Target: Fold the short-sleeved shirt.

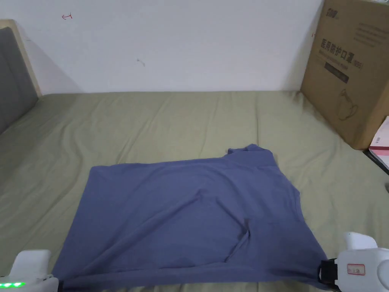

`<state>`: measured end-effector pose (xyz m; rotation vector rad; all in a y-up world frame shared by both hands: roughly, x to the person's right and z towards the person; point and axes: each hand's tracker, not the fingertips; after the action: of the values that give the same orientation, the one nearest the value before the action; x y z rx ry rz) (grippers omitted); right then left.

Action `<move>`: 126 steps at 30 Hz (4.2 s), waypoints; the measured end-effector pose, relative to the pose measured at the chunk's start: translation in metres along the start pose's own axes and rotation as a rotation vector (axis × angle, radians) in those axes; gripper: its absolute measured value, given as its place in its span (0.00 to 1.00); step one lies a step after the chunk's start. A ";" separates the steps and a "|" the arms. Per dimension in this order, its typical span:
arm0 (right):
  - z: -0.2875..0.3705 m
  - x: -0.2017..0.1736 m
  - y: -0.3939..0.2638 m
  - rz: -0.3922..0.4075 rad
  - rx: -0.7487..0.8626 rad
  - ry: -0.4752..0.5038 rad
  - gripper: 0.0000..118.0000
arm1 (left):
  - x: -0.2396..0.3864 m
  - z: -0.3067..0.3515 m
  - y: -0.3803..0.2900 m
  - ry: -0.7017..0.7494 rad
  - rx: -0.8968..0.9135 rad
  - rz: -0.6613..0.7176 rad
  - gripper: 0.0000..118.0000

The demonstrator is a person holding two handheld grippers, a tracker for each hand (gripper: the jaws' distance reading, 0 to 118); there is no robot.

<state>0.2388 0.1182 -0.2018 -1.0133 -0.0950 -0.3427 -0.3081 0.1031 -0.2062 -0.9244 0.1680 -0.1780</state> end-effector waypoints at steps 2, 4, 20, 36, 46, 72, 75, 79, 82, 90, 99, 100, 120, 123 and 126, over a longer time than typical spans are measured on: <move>0.004 0.006 -0.014 -0.002 -0.023 0.012 0.02 | -0.001 0.006 -0.007 -0.009 -0.006 0.014 0.03; 0.004 0.006 -0.023 0.042 -0.037 -0.014 0.02 | -0.008 0.006 -0.010 -0.023 -0.016 0.039 0.03; 0.029 -0.030 -0.004 0.259 0.090 -0.016 0.30 | -0.027 0.039 -0.017 -0.185 0.002 0.195 0.42; 0.013 -0.043 -0.029 0.206 -0.010 0.044 0.00 | -0.036 0.013 -0.033 -0.201 -0.048 0.233 0.84; 0.014 -0.023 -0.034 0.164 -0.045 0.029 0.00 | -0.020 -0.014 -0.030 -0.219 -0.149 0.202 0.02; 0.021 -0.019 0.024 0.135 -0.070 0.057 0.04 | -0.026 0.019 0.014 -0.232 -0.076 0.204 0.02; 0.003 -0.026 0.065 0.142 -0.048 0.039 0.04 | -0.026 0.006 0.045 -0.217 -0.077 0.180 0.02; -0.029 -0.031 0.112 0.062 -0.050 0.071 0.04 | -0.026 -0.020 0.087 -0.225 -0.061 0.196 0.05; -0.066 -0.033 0.136 0.024 -0.126 0.042 0.05 | -0.028 -0.049 0.109 -0.195 -0.063 0.230 0.53; -0.056 -0.042 0.120 0.123 -0.092 0.022 0.82 | -0.037 -0.042 0.093 -0.158 -0.095 0.241 0.86; -0.020 -0.028 0.078 0.043 0.002 0.136 0.00 | -0.041 -0.031 0.048 -0.250 -0.095 0.341 0.00; -0.020 -0.027 0.075 0.059 0.003 0.134 0.00 | -0.042 -0.035 0.047 -0.261 -0.104 0.375 0.00; -0.078 -0.005 0.067 0.035 -0.071 0.033 0.72 | -0.028 -0.067 0.050 -0.204 -0.226 0.386 0.09; -0.091 -0.005 0.057 -0.060 -0.073 0.070 0.12 | -0.026 -0.062 0.053 -0.206 -0.220 0.356 0.09; -0.088 -0.003 0.056 -0.122 -0.059 0.090 0.11 | -0.027 -0.055 0.055 -0.218 -0.221 0.347 0.09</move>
<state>0.2475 0.0712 -0.2952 -1.0517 -0.0657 -0.5039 -0.3422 0.0988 -0.2813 -1.1109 0.1448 0.2669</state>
